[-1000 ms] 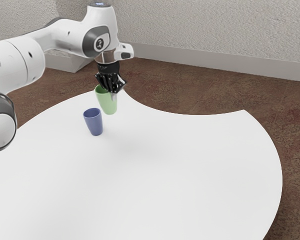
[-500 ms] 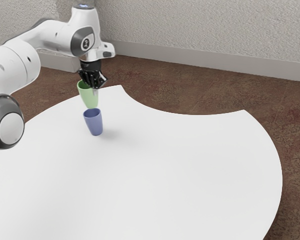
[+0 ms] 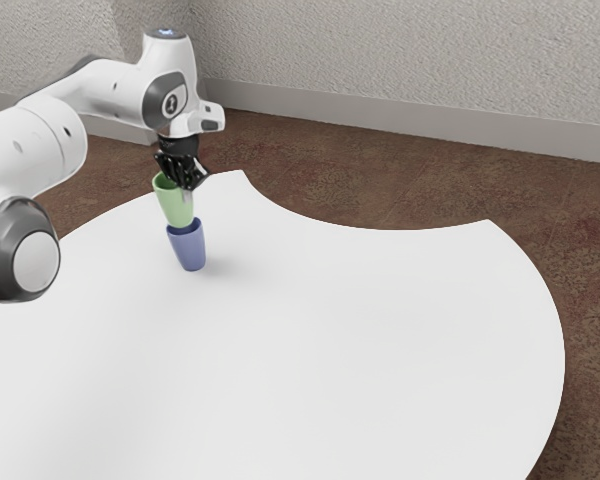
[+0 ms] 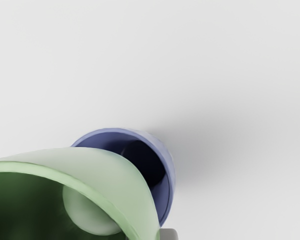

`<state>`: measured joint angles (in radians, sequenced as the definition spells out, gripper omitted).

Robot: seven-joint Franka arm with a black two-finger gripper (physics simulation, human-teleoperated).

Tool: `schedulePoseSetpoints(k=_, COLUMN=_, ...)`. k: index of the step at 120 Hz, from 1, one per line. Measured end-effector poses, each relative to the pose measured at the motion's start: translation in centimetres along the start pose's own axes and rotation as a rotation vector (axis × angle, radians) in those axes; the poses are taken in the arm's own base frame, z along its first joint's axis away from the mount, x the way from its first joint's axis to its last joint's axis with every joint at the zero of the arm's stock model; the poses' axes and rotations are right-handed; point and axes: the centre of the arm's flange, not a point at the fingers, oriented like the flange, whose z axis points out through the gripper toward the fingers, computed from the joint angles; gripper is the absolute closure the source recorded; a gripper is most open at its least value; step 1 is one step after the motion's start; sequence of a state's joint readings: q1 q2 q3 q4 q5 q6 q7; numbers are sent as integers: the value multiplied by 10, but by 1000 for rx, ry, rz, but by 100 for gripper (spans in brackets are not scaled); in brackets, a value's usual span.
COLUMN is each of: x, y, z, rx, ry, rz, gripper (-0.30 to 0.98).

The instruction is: Place the right cup onto the left cup

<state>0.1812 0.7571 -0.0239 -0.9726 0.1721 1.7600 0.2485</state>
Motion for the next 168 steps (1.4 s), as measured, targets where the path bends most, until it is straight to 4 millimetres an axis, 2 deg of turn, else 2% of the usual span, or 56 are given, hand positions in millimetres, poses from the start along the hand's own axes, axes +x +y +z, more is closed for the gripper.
schedulePoseSetpoints(k=50, x=6, y=-7, z=43, rx=-18, ry=-16, rz=28, gripper=78)
schedulePoseSetpoints(k=68, x=8, y=-3, z=42, rx=-40, ry=-7, rz=33, gripper=46)
schedulePoseSetpoints(k=76, x=3, y=-7, z=27, rx=-51, ry=-1, rz=24, gripper=34)
schedulePoseSetpoints(k=85, x=-7, y=-10, z=-18, rx=-52, ry=31, rz=15, gripper=24)
schedulePoseSetpoints(k=94, x=-20, y=-3, z=-53, rx=-61, ry=44, rz=22, gripper=17)
schedulePoseSetpoints(k=109, x=-48, y=24, z=-98, rx=-88, ry=48, rz=49, gripper=9)
schedulePoseSetpoints(k=127, x=-82, y=76, z=-127, rx=-126, ry=26, rz=101, gripper=5)
schedulePoseSetpoints(k=150, x=-115, y=138, z=-126, rx=-169, ry=-31, rz=142, gripper=2)
schedulePoseSetpoints(k=168, x=-135, y=168, z=-123, rx=-182, ry=-57, rz=156, gripper=1)
